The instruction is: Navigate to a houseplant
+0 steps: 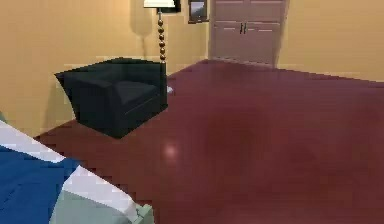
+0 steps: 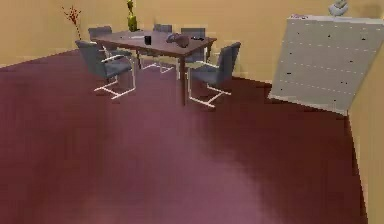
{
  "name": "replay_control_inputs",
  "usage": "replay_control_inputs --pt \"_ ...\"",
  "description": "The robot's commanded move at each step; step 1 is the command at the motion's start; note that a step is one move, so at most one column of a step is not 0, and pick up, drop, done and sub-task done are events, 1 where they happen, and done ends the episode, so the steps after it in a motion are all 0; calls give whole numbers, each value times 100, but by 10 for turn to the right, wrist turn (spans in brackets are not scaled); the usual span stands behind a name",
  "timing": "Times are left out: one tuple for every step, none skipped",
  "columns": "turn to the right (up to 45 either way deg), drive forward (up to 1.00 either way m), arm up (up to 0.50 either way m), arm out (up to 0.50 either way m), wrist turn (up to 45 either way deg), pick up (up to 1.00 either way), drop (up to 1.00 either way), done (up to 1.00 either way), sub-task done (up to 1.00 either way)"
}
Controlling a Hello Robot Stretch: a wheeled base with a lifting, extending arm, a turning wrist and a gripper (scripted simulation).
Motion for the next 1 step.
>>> replay_control_inputs --pt "450 0 0 0 0 0 0 0 0"
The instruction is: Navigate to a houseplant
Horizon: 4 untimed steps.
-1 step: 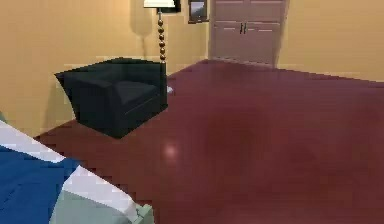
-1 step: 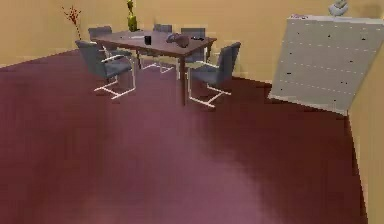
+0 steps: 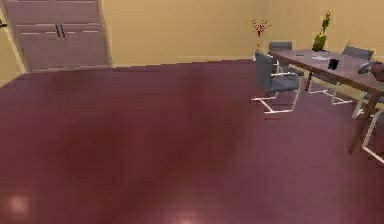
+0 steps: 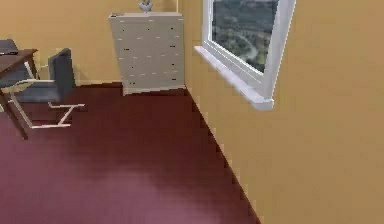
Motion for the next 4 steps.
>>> replay_control_inputs --pt "30 0 0 0 0 0 0 0 0" --pt "0 100 0 0 0 0 0 0 0" --pt "0 100 0 0 0 0 0 0 0" --pt "30 0 0 0 0 0 0 0 0"
